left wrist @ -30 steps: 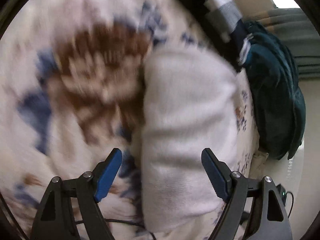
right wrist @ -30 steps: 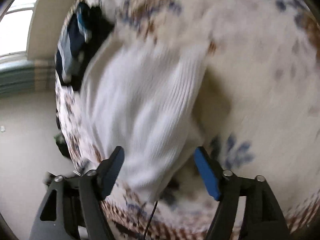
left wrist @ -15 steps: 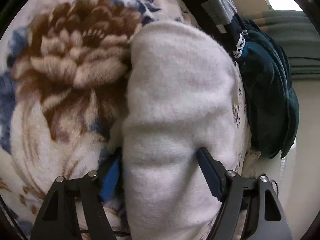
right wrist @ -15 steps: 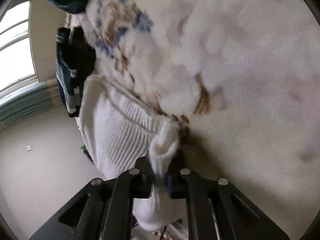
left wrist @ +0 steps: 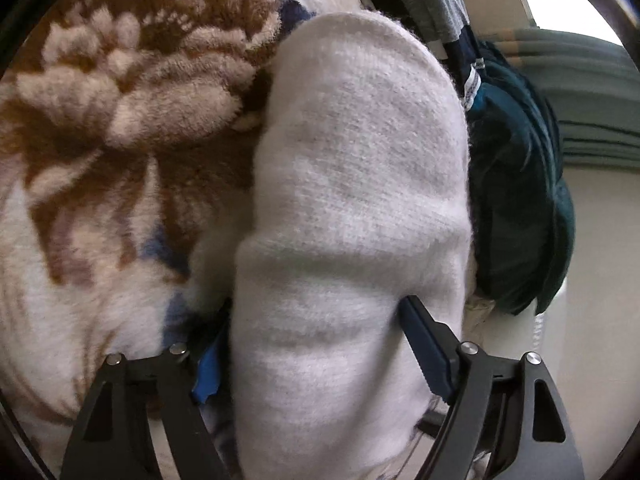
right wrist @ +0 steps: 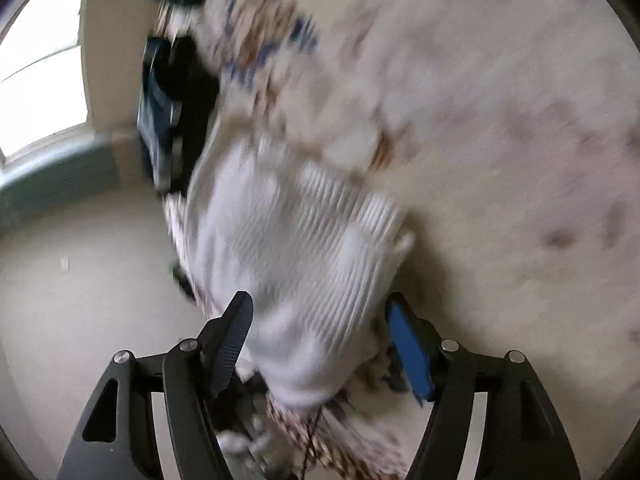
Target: Fold small clothes
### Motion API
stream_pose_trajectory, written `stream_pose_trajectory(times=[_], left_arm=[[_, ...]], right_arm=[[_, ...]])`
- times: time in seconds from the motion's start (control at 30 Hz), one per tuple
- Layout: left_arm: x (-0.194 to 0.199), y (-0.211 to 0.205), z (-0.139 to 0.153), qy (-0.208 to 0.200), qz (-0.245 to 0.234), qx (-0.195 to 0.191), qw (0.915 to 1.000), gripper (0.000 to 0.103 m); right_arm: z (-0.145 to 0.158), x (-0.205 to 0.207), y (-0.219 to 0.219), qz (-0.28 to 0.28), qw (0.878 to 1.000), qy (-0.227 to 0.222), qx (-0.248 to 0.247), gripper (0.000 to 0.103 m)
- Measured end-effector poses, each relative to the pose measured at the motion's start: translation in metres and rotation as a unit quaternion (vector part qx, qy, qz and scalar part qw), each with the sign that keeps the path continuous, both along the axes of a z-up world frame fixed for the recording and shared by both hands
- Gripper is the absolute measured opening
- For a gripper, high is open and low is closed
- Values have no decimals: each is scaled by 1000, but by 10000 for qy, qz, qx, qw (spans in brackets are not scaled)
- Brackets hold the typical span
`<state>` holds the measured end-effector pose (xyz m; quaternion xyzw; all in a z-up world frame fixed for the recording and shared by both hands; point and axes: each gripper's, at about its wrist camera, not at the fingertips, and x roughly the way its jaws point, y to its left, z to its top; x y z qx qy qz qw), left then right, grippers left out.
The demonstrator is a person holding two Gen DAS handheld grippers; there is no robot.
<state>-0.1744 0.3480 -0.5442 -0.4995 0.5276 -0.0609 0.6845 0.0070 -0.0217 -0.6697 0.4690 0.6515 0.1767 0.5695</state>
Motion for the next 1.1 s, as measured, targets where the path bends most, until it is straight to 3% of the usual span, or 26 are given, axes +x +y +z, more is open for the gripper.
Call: stream_pose_trajectory(times=[0.1, 0.2, 0.27, 0.3, 0.33, 0.43, 0.57, 0.7, 0.77, 0.83, 0.93, 1.03, 1.1], left_arm=[[0, 3, 1, -67, 18, -96, 9999, 78], [3, 5, 7, -49, -97, -66, 9999, 78], [4, 8, 16, -59, -181, 108, 9998, 78], [3, 10, 24, -81, -208, 230, 9995, 78], [1, 14, 32, -89, -217, 413, 9989, 78], [-8, 30, 60, -148, -194, 997, 9947, 78], [-28, 50, 97, -280, -55, 1733, 9845, 78], [-45, 64, 118, -279, 98, 1940, 9805, 78], [-48, 69, 119, -150, 79, 2087, 9778, 78], [-50, 64, 120, 151, 60, 2579, 9660, 78], [-61, 51, 116, 744, -12, 3609, 9296, 78], [-80, 36, 101, 1137, -62, 4172, 9016, 78], [-88, 27, 82, 1517, -158, 4254, 8920, 78]], right_arm=[[-18, -2, 37, 606, 9978, -83, 236, 71], [-23, -3, 52, 716, 9958, -515, 264, 74], [-24, 0, 64, 742, 9939, -758, 295, 70], [-24, 0, 66, 751, 9934, -806, 310, 58], [-24, 1, 72, 780, 9929, -854, 262, 52], [-15, -12, 74, 581, 9941, -908, 100, 45], [3, -45, 71, -5, 9976, -688, 108, 43], [10, -80, 84, -480, 9980, -235, 335, 43], [4, -96, 93, -563, 9979, 54, 307, 49], [0, -101, 96, -339, 9988, 355, -85, 64], [12, -98, 79, 88, 9973, 507, -525, 65], [43, -97, 49, 90, 9950, 323, -943, 65], [61, -93, 32, 90, 9914, 164, -1294, 66]])
